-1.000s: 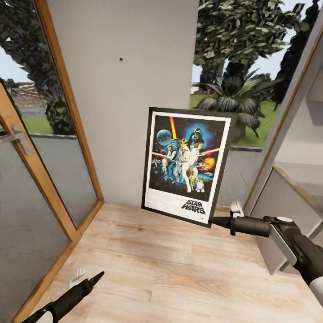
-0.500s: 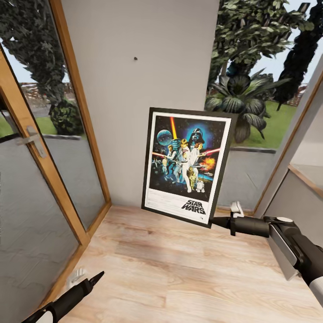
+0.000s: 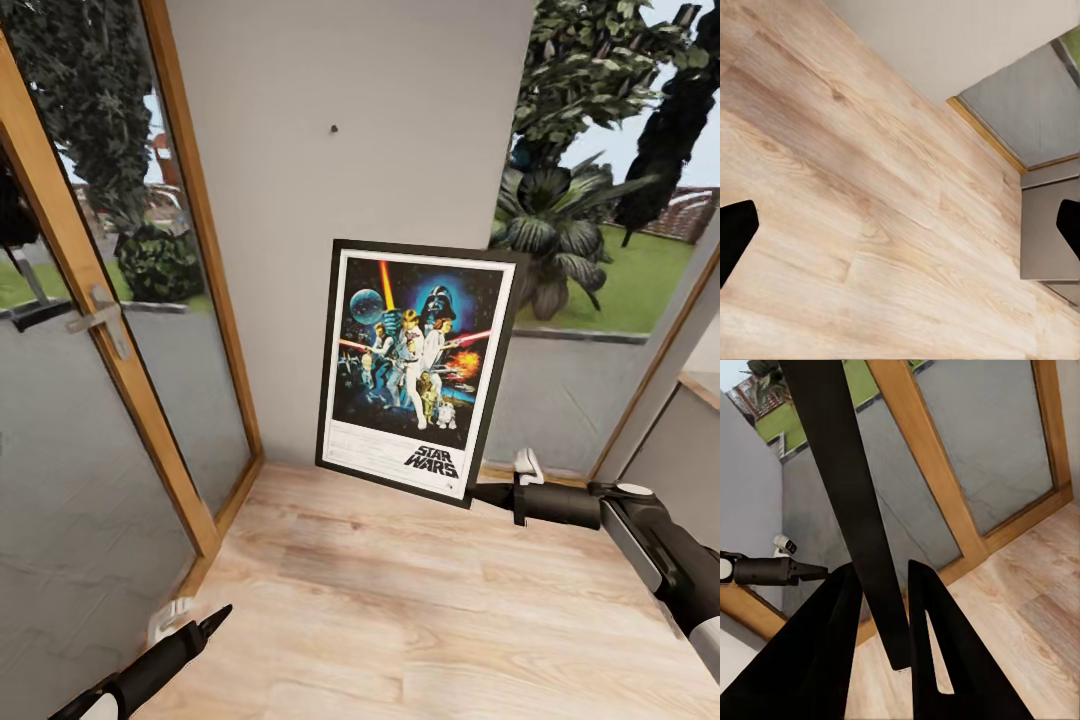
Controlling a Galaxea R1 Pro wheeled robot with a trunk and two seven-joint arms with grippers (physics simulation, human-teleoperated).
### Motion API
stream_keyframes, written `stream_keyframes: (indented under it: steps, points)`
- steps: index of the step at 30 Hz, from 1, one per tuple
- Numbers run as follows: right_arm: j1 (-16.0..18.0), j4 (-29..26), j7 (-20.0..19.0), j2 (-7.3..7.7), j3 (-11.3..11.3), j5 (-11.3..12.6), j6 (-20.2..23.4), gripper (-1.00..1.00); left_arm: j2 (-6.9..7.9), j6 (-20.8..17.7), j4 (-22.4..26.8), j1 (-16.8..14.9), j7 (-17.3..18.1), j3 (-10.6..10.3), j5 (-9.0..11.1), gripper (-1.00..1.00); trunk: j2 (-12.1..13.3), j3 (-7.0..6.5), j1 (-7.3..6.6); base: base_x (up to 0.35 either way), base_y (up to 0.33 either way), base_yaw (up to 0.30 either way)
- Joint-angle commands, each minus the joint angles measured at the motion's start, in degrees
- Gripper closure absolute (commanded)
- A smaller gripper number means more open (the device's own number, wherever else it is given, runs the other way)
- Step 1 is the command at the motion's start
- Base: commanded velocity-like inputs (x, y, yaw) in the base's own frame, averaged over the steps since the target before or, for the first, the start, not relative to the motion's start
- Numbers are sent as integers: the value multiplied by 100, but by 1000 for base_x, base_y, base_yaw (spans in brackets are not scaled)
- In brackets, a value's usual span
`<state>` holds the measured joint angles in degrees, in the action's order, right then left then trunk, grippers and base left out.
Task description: Pick up the poster from the kitchen countertop and hang it on one of the wall nails in the kitchen.
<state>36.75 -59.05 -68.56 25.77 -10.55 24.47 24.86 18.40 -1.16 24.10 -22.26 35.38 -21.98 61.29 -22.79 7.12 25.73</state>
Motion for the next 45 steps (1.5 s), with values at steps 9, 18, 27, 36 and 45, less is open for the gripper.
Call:
stream_keyframes:
  steps: [9, 18, 27, 36, 45]
  points:
    - [7, -1, 1, 7, -18, 58, 63, 100, 7, -2, -2, -6, 13, -39, 58, -100, -13, 1, 5, 138, 214, -159]
    - [7, -1, 1, 7, -18, 58, 63, 100, 7, 1, -2, -6, 13, -43, 58, -100, -13, -12, 5, 12, 16, -207]
    - [7, -1, 1, 7, -18, 58, 63, 100, 8, 1, -2, -6, 11, -40, 58, -100, -13, -13, 5, 184, 1, -18]
    - [7, -1, 1, 7, -18, 58, 63, 100, 9, 1, -2, -6, 13, -39, 58, -100, -13, -13, 5, 328, 0, 0]
    - [7, 4, 8, 7, -18, 58, 63, 100, 13, 1, -2, -6, 13, -35, 58, -100, -13, -13, 5, 333, 0, 0]
